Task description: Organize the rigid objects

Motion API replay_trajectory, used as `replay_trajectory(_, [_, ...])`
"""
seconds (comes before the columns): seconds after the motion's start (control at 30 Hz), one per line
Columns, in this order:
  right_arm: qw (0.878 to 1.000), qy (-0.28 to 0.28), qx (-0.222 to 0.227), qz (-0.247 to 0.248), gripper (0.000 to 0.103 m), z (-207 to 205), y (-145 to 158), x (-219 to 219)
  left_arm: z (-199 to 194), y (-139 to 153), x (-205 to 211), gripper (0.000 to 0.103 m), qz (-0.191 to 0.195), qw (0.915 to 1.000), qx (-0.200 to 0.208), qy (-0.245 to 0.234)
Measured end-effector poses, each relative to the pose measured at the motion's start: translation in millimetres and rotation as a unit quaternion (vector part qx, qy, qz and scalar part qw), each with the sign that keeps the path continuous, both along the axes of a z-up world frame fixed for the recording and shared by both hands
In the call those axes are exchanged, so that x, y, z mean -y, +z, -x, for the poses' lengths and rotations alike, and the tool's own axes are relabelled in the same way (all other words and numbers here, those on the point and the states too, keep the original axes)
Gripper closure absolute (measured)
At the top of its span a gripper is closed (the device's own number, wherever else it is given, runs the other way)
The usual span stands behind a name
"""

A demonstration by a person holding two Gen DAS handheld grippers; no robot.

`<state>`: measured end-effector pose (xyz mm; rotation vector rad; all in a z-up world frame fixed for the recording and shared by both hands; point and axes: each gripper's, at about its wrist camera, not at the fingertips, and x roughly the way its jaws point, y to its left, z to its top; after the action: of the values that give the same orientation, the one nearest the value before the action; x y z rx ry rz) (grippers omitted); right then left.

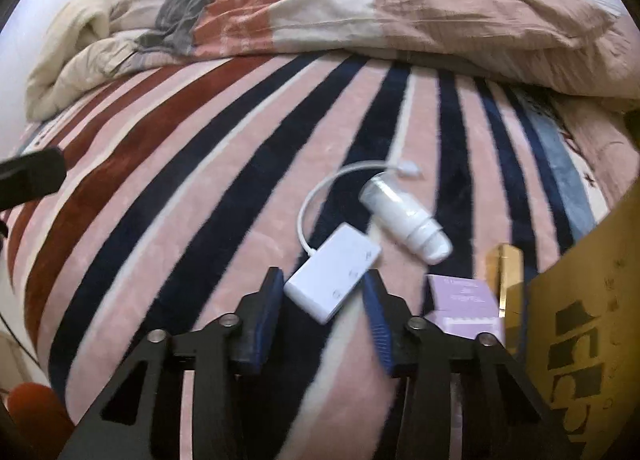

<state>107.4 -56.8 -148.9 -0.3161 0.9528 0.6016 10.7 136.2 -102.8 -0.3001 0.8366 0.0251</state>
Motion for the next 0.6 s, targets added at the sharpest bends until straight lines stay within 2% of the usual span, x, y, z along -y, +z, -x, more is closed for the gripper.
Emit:
replay_trajectory(0.1, [1.000,0.013,0.002,0.003,0.075,3.3,0.8,-2.5,0.5,-0.3,-1.9,0.007,0.001,1.0000,-0.001,0.003])
replay_trajectory(0.2, [0.996,0.074,-0.034,-0.036,0.076,12.9,4.9,-6.5,-0.3,-1.4,-3.9,0.007,0.001,1.0000,-0.003,0.004])
replay_trajectory(0.3, [0.995,0.081,-0.046,-0.029,0.074,17.6,2.9,-11.3,-1.0,-2.4,-3.9,0.007,0.000,1.0000,-0.006,0.005])
replay_trajectory(0.33, [0.996,0.073,-0.044,-0.023,0.070,17.8,2.0,-13.3,-1.5,-2.8,-3.8,0.007,0.000,1.0000,-0.006,0.006])
replay_trajectory(0.4, [0.996,0.070,-0.051,-0.035,0.045,16.5,1.1,-17.8,-2.5,-3.9,-3.5,0.007,0.002,0.9999,-0.009,0.006])
replay_trajectory(0.47, [0.996,0.070,-0.047,-0.034,0.042,15.7,-1.2,-24.9,-2.8,-4.0,-2.6,0.007,0.002,0.9999,-0.009,0.004])
replay_trajectory(0.53, [0.997,0.066,-0.025,-0.009,0.051,15.5,-5.5,-32.5,-2.1,-4.2,-2.2,0.007,-0.001,0.9999,-0.010,0.005])
replay_trajectory(0.57, [0.998,0.064,-0.017,-0.004,0.069,15.3,-6.2,-34.2,-1.6,-4.3,-2.4,0.007,-0.001,0.9999,-0.011,0.005])
replay_trajectory(0.6, [0.998,0.062,-0.011,-0.001,0.073,15.3,-5.4,-34.0,-1.3,-4.5,-2.4,0.007,0.002,0.9999,-0.011,0.005])
